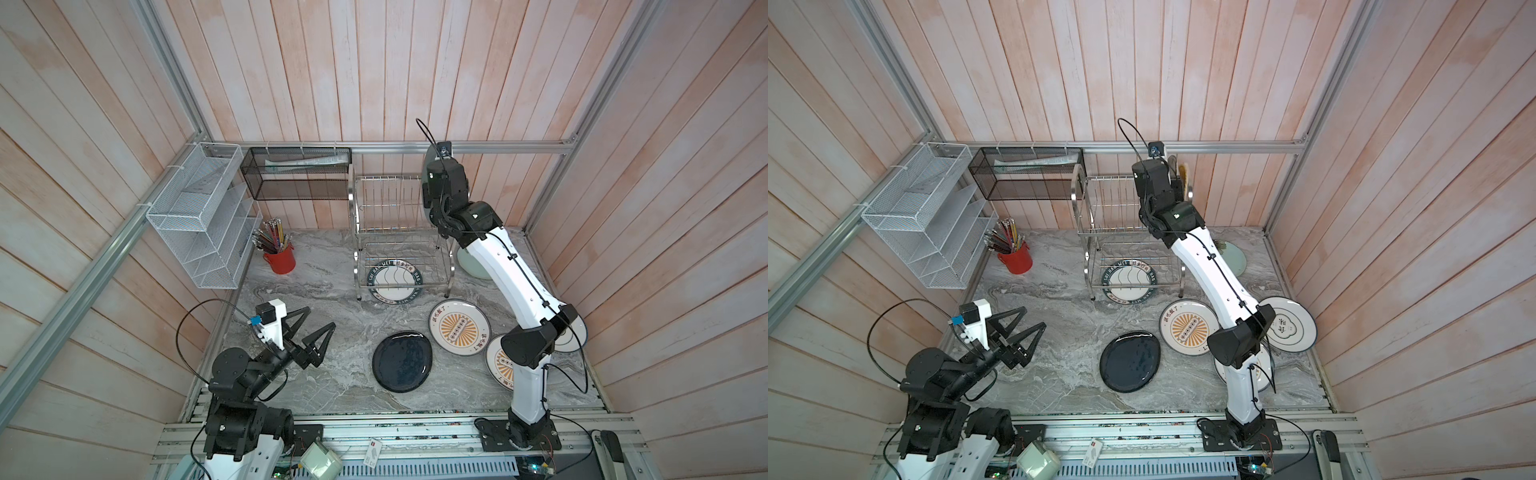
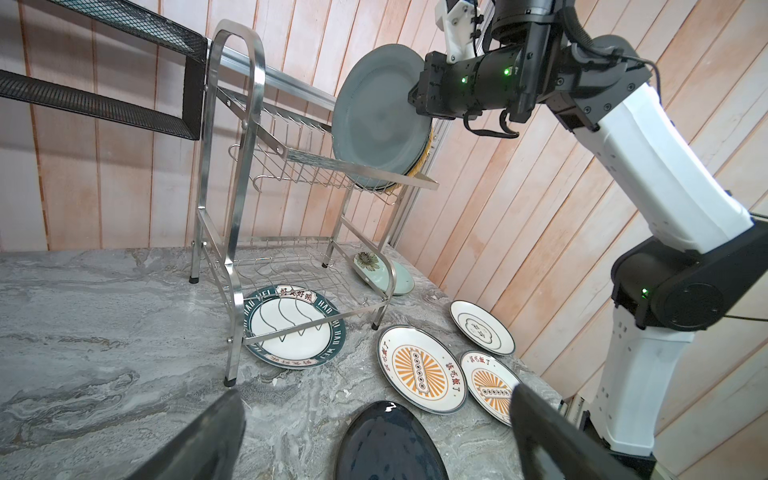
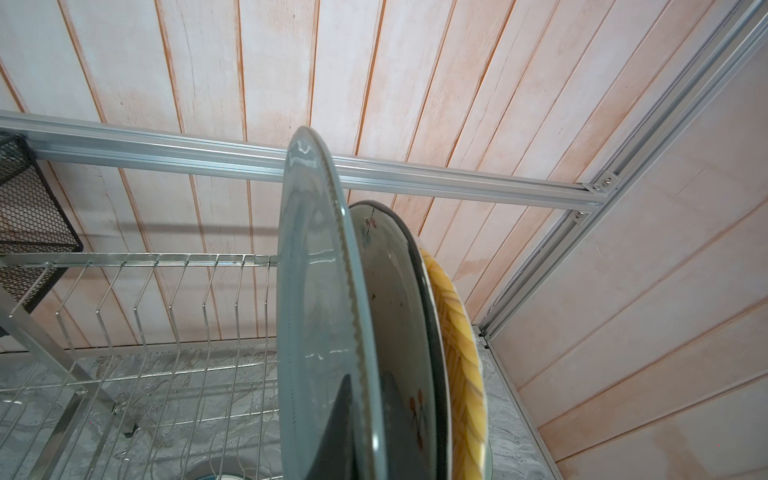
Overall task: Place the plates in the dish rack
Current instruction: 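Lower the pale green plate into the rack beside the cream plate with the right gripper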
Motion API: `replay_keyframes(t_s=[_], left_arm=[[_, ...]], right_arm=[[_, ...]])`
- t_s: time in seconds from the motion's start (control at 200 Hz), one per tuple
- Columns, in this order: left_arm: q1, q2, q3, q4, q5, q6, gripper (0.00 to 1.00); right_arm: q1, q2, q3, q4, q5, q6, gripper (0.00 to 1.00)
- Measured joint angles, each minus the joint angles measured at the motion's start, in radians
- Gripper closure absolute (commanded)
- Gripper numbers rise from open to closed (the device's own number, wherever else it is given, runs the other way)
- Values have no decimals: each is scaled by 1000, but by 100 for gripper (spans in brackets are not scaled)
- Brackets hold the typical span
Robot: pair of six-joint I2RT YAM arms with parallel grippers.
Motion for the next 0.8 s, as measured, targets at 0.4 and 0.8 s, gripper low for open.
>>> replay_keyframes(t_s=[0.4,0.8], left_arm=[[0,-3,0,0,0,0,0],[0,-8,-1,1,0,0,0]], right_arm=[[32,66,125,1,55,-54,100],[44,66,116,-4,82,-44,100]])
